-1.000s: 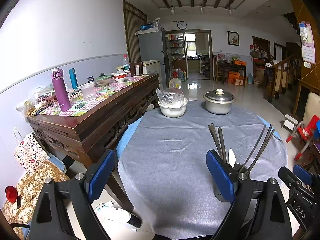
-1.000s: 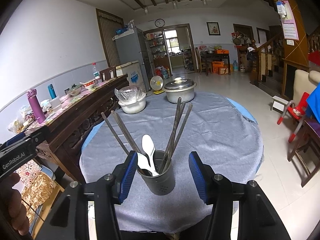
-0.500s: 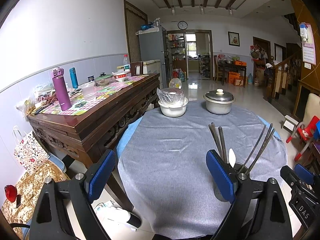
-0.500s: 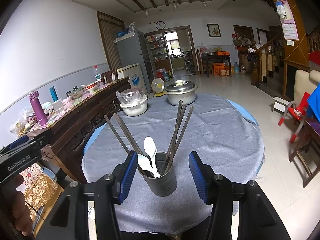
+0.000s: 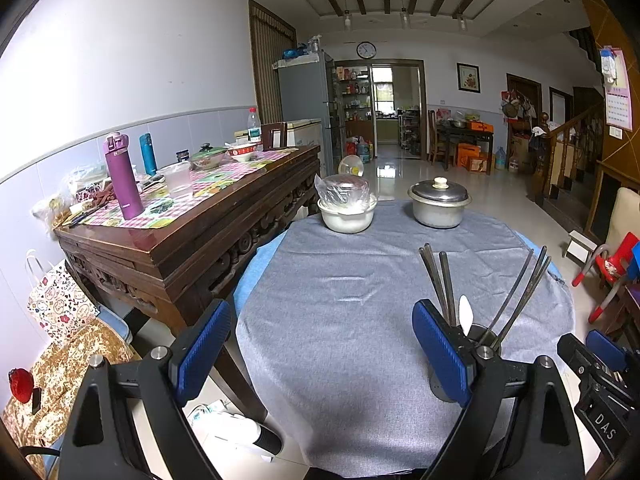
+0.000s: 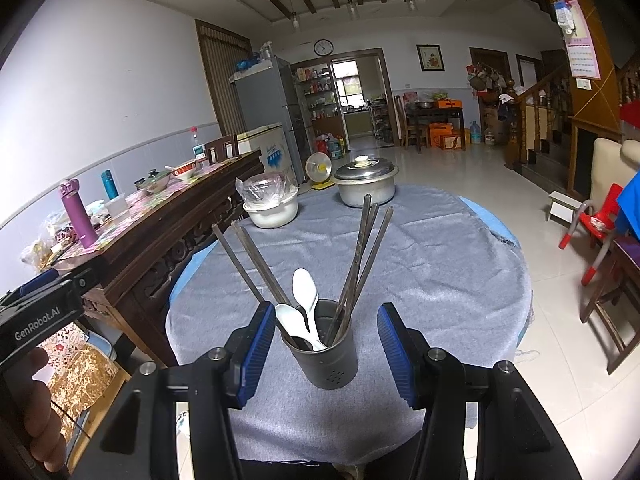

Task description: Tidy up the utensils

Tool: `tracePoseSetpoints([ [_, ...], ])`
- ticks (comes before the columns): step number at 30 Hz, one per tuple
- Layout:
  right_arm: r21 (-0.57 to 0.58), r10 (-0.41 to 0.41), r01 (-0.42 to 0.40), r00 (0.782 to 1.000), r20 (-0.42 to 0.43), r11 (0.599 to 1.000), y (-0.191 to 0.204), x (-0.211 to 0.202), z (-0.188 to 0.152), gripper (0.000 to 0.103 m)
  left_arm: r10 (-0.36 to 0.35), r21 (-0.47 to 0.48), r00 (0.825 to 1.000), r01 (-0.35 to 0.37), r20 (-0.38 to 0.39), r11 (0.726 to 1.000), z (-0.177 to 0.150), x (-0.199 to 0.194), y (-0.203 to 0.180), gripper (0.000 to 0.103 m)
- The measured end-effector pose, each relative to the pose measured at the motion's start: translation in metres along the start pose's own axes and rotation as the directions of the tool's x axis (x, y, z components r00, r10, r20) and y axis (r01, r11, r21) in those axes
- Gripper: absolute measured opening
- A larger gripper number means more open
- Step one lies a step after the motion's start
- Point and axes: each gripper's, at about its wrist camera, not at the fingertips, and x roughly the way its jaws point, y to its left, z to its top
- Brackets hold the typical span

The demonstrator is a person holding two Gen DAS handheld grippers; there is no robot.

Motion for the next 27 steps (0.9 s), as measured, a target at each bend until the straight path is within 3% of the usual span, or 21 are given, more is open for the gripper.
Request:
tracePoseSetpoints([
  [27, -0.011, 0.011, -0.011, 1.0, 0.01, 1.0, 0.0039, 0.0013, -0.0015, 0.057, 0.001, -0.011, 1.0, -0.001, -0.001, 1.0, -0.005, 0.0004, 0.0017, 0.092],
])
